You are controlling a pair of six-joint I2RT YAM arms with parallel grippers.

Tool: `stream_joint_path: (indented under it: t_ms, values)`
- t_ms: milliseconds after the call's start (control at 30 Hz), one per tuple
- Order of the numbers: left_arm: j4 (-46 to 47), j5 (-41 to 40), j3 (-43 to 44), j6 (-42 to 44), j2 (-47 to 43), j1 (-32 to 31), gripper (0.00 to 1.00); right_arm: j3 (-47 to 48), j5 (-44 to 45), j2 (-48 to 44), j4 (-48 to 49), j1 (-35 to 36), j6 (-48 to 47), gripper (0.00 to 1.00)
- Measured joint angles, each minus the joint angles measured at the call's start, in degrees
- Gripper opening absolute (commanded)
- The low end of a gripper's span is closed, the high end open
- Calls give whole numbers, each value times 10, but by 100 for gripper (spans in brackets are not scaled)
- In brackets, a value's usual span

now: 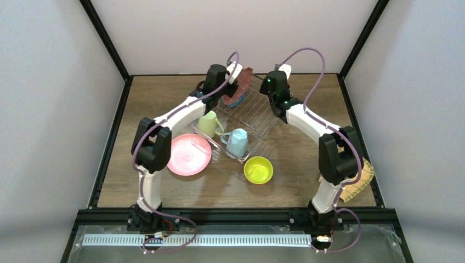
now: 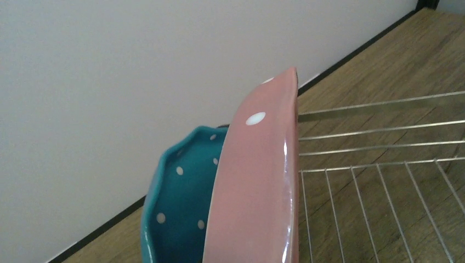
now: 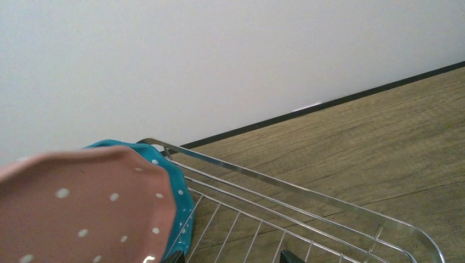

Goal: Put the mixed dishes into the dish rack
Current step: Insert the plate into the dish rack.

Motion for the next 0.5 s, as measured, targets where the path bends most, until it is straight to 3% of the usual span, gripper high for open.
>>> stream_joint_path:
  t_ms: [500]
  values:
    - [13, -60, 0, 9, 38, -17, 3, -19, 3, 0, 19, 0, -9, 99]
